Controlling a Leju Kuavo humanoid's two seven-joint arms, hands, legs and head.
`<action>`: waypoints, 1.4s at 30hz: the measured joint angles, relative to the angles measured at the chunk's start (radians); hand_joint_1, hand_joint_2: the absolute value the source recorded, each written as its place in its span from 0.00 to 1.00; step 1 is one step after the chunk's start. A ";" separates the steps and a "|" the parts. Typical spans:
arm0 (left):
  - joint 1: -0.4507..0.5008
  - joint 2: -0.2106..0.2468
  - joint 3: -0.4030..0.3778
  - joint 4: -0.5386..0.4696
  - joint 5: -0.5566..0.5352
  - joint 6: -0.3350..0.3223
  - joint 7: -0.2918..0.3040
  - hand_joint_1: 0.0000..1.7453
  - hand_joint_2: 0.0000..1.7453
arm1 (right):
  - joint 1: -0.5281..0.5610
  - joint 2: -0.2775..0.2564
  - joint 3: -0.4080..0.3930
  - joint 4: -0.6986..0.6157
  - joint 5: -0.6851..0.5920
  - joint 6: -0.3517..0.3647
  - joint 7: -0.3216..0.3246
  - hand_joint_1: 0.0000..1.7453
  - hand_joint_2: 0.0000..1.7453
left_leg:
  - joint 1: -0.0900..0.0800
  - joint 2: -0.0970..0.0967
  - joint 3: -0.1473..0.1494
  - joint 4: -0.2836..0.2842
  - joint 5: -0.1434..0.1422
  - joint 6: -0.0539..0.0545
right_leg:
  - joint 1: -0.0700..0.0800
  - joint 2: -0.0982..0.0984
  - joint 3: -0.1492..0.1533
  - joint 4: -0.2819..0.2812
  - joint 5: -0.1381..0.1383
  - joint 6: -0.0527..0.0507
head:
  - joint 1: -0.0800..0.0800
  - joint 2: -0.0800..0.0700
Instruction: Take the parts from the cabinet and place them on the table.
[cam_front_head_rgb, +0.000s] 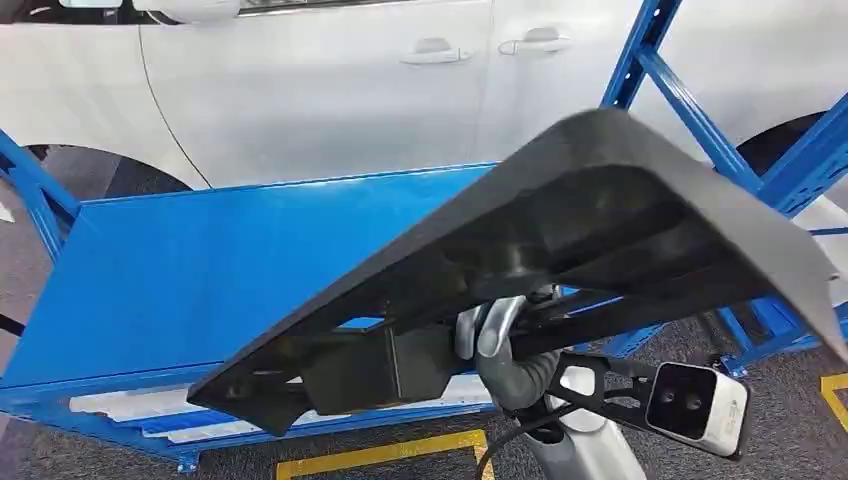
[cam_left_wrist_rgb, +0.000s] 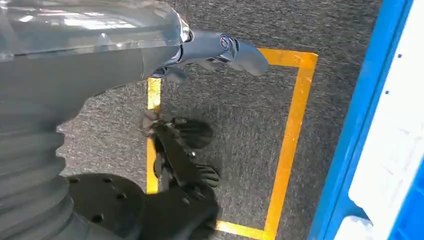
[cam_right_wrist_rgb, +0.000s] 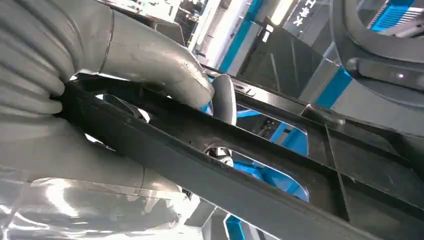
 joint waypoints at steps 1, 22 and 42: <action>-0.003 0.000 0.000 0.000 0.000 0.002 0.006 0.00 1.00 | -0.003 -0.001 0.005 -0.004 -0.009 -0.006 0.002 1.00 1.00 | -0.005 -0.002 -0.001 -0.011 -0.010 0.007 | 0.010 0.001 -0.008 0.012 -0.002 0.006 | 0.000 0.000; 0.003 0.005 0.053 0.000 0.000 0.000 0.018 0.00 1.00 | -0.049 -0.064 0.090 -0.026 -0.026 -0.078 0.009 1.00 1.00 | 0.021 0.000 -0.044 0.002 0.006 -0.018 | -0.011 0.002 0.032 -0.030 -0.003 0.005 | 0.000 0.000; 0.003 0.006 0.068 0.001 0.000 0.014 0.047 0.00 1.00 | -0.075 -0.139 0.092 -0.016 -0.076 -0.060 0.000 1.00 1.00 | 0.004 0.010 -0.054 -0.039 0.072 0.040 | -0.017 0.004 -0.100 0.282 -0.163 0.061 | 0.000 0.000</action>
